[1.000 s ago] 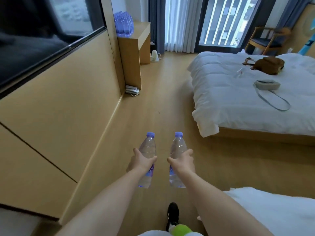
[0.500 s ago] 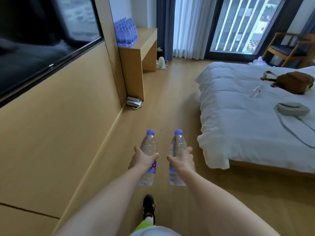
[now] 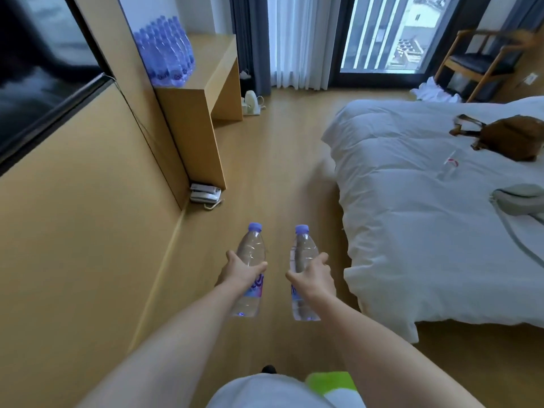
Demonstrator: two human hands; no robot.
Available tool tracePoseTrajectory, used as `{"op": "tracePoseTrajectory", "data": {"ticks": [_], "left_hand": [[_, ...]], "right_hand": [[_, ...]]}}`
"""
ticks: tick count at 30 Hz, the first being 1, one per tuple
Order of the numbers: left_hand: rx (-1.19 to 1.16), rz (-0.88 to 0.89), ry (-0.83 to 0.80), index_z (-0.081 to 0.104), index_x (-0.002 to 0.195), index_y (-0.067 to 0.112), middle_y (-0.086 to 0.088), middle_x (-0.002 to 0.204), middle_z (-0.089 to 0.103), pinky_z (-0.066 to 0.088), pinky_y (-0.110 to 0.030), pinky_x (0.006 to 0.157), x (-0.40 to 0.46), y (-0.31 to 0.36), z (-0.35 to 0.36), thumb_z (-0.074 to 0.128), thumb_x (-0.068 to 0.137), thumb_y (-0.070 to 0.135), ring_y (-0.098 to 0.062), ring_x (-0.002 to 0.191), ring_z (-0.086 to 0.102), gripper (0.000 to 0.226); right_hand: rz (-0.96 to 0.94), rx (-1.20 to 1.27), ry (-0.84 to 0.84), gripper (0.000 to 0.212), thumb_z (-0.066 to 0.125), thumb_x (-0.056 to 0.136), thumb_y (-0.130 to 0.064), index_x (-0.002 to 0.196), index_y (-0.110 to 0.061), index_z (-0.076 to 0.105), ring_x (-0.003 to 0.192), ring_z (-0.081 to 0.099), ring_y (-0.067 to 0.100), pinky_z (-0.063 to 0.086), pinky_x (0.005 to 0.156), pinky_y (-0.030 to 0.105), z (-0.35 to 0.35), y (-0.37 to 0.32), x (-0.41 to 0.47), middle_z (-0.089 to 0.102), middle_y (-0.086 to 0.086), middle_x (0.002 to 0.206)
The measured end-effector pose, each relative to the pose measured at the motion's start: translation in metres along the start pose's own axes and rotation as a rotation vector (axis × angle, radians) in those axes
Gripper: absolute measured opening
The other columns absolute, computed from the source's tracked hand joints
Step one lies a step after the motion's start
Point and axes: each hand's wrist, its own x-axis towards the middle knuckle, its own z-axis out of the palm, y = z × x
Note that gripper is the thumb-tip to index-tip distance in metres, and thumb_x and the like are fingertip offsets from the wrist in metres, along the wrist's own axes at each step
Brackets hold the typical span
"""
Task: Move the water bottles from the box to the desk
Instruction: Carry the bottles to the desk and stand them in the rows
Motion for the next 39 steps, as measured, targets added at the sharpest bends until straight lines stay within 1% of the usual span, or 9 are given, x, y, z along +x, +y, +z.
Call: {"op": "tracePoseTrajectory", "data": {"ticks": [4, 11, 16, 20, 23, 26, 30, 34, 39], "left_hand": [[-0.007, 0.003, -0.014, 0.028, 0.107, 0.018, -0.008, 0.118, 0.058, 0.045, -0.034, 0.079, 0.052, 0.04, -0.006, 0.072, 0.07, 0.056, -0.03, 0.098, 0.059, 0.069], [-0.053, -0.049, -0.043, 0.031, 0.116, 0.018, -0.008, 0.115, 0.058, 0.051, -0.039, 0.086, 0.153, 0.103, -0.007, 0.075, 0.068, 0.055, -0.029, 0.096, 0.061, 0.074], [-0.089, -0.072, 0.013, 0.032, 0.117, 0.018, -0.006, 0.109, 0.057, 0.046, -0.033, 0.073, 0.237, 0.177, -0.007, 0.074, 0.071, 0.054, -0.024, 0.085, 0.057, 0.072], [-0.176, -0.075, 0.063, 0.034, 0.113, 0.021, 0.001, 0.1, 0.055, 0.044, -0.03, 0.074, 0.292, 0.243, -0.012, 0.075, 0.07, 0.052, -0.021, 0.083, 0.056, 0.067], [-0.219, -0.09, 0.091, 0.037, 0.111, 0.022, 0.006, 0.092, 0.055, 0.04, -0.027, 0.066, 0.328, 0.285, -0.017, 0.075, 0.068, 0.051, -0.013, 0.071, 0.053, 0.065], [-0.229, -0.112, 0.099, 0.039, 0.112, 0.019, -0.002, 0.103, 0.061, 0.047, -0.031, 0.076, 0.36, 0.315, -0.02, 0.077, 0.066, 0.049, -0.02, 0.081, 0.059, 0.066], [-0.296, -0.122, 0.088, 0.039, 0.119, 0.014, -0.01, 0.11, 0.061, 0.051, -0.044, 0.091, 0.413, 0.351, -0.027, 0.079, 0.068, 0.041, -0.029, 0.096, 0.062, 0.071], [-0.323, -0.116, 0.075, 0.036, 0.124, 0.012, -0.012, 0.116, 0.059, 0.05, -0.043, 0.093, 0.477, 0.387, -0.035, 0.079, 0.071, 0.04, -0.031, 0.102, 0.061, 0.074], [-0.273, -0.107, 0.076, 0.035, 0.108, 0.017, -0.008, 0.107, 0.06, 0.051, -0.036, 0.085, 0.573, 0.435, -0.056, 0.077, 0.07, 0.047, -0.027, 0.094, 0.061, 0.064]], "right_hand": [[-0.005, -0.002, -0.004, 0.066, 0.07, 0.079, -0.043, 0.121, -0.013, 0.028, 0.099, 0.062, 0.028, 0.056, 0.084, 0.043, -0.003, -0.035, 0.056, 0.052, 0.011, 0.116], [-0.001, -0.006, -0.034, 0.064, 0.069, 0.08, -0.042, 0.118, -0.011, 0.029, 0.101, 0.061, 0.031, 0.055, 0.085, 0.046, -0.01, -0.093, 0.18, 0.053, 0.013, 0.118], [-0.075, -0.021, -0.077, 0.063, 0.068, 0.079, -0.042, 0.117, -0.01, 0.029, 0.102, 0.061, 0.032, 0.054, 0.086, 0.047, -0.028, -0.147, 0.291, 0.054, 0.013, 0.118], [-0.131, -0.079, -0.1, 0.063, 0.068, 0.08, -0.044, 0.116, -0.01, 0.03, 0.103, 0.061, 0.032, 0.054, 0.085, 0.046, -0.055, -0.193, 0.369, 0.053, 0.012, 0.118], [-0.153, -0.111, -0.097, 0.061, 0.066, 0.08, -0.044, 0.117, -0.01, 0.031, 0.104, 0.06, 0.031, 0.052, 0.085, 0.043, -0.072, -0.222, 0.419, 0.052, 0.011, 0.119], [-0.157, -0.108, -0.116, 0.061, 0.065, 0.08, -0.042, 0.119, -0.01, 0.03, 0.105, 0.06, 0.032, 0.051, 0.081, 0.04, -0.08, -0.246, 0.461, 0.052, 0.012, 0.12], [-0.172, -0.099, -0.132, 0.062, 0.065, 0.081, -0.042, 0.121, -0.01, 0.03, 0.103, 0.06, 0.031, 0.052, 0.081, 0.04, -0.084, -0.276, 0.515, 0.051, 0.012, 0.12], [-0.184, -0.121, -0.143, 0.062, 0.064, 0.081, -0.042, 0.121, -0.01, 0.029, 0.102, 0.06, 0.03, 0.051, 0.078, 0.039, -0.081, -0.31, 0.575, 0.051, 0.011, 0.119], [-0.18, -0.148, -0.117, 0.076, 0.064, 0.079, -0.047, 0.132, -0.006, 0.027, 0.106, 0.059, 0.031, 0.048, 0.076, 0.035, -0.073, -0.375, 0.663, 0.052, 0.013, 0.122]]}}
